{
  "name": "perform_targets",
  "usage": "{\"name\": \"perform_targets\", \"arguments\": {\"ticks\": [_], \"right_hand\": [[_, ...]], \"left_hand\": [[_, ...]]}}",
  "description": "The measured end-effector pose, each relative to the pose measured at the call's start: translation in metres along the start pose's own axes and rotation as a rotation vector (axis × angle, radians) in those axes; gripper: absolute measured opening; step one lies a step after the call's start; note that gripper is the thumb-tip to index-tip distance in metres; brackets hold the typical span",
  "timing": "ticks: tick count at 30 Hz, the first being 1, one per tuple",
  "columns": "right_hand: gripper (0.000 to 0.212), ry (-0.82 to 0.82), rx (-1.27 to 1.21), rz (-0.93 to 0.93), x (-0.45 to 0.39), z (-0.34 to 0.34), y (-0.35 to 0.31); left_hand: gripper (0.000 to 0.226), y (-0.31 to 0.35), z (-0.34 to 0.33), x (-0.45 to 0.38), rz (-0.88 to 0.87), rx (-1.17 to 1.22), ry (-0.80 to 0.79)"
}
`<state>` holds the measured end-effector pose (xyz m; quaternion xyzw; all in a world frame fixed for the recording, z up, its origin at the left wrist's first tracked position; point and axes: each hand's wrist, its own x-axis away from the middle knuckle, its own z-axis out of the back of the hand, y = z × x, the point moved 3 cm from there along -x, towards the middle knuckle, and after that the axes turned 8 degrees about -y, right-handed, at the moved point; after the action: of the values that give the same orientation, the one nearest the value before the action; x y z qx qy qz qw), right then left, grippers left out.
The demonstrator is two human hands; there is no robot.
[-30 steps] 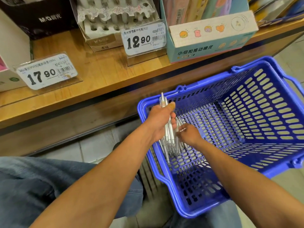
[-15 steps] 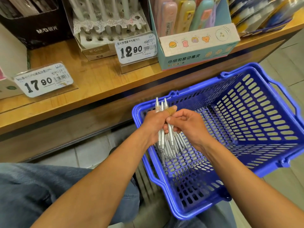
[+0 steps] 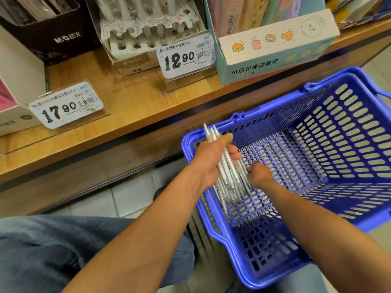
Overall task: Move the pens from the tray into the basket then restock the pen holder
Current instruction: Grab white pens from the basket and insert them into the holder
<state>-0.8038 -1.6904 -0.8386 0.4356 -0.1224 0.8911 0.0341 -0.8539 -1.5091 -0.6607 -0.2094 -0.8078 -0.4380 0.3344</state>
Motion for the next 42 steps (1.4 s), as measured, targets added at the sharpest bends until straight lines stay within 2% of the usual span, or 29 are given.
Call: {"name": "perform_targets", "arguments": {"ticks": [3,7,10,12,14,16,19,22,27,29,32,33,34,36,38,41,42], "right_hand": [[0.024,0.067,0.084,-0.003,-0.006,-0.008,-0.001],[0.004,0.062,0.142,0.001,-0.004,-0.006,0.0],[0.034,0.006,0.105,-0.008,0.004,0.003,0.003],[0.04,-0.046,0.056,0.027,0.016,0.016,0.003],[0.044,-0.072,-0.109,0.097,0.036,0.034,-0.001],[0.035,-0.051,-0.342,0.204,0.064,0.053,-0.007],[0.003,-0.007,-0.637,0.348,0.113,0.074,-0.022],[0.008,-0.013,-0.766,0.492,0.155,0.073,-0.046],[0.011,0.061,-0.784,0.543,0.182,0.061,-0.081],[0.012,0.113,-0.744,0.567,0.181,0.062,-0.086],[0.007,0.013,-0.7,0.668,0.172,0.07,-0.083],[0.004,-0.026,-0.747,0.671,0.164,0.074,-0.077],[0.003,-0.018,-0.795,0.631,0.15,0.077,-0.069],[0.013,0.088,-0.812,0.457,0.111,0.078,-0.046],[0.023,0.15,-0.61,0.289,0.07,0.066,-0.025],[0.005,0.056,-0.258,0.104,0.026,0.03,-0.005],[0.008,0.02,-0.178,0.07,0.019,0.018,0.0]], "left_hand": [[0.012,0.0,0.001,0.001,0.019,0.019,-0.001],[0.012,-0.001,0.002,0.002,0.046,0.028,0.021],[0.012,-0.001,0.003,0.002,0.049,0.036,0.025],[0.013,-0.001,0.002,0.003,0.051,0.043,0.026],[0.012,-0.002,0.002,0.003,0.05,0.034,0.033],[0.013,-0.004,0.001,0.004,0.052,0.01,0.034],[0.019,-0.005,-0.001,0.005,0.044,0.003,0.034],[0.025,-0.004,-0.006,0.009,0.032,-0.003,0.007],[0.034,0.002,-0.01,0.02,0.022,0.023,-0.049],[0.03,0.002,-0.009,0.022,0.018,0.001,-0.052],[0.032,-0.001,-0.005,0.017,0.02,-0.001,-0.006],[0.023,-0.001,-0.004,0.015,0.014,-0.016,0.006],[0.01,-0.001,-0.004,0.014,0.014,-0.029,0.014],[0.012,-0.003,-0.003,0.012,0.022,-0.023,0.026],[0.017,-0.003,-0.002,0.013,0.016,-0.017,0.021],[0.02,-0.003,-0.001,0.013,-0.001,-0.004,0.009],[0.02,-0.003,-0.001,0.013,-0.007,-0.004,0.008]]}}
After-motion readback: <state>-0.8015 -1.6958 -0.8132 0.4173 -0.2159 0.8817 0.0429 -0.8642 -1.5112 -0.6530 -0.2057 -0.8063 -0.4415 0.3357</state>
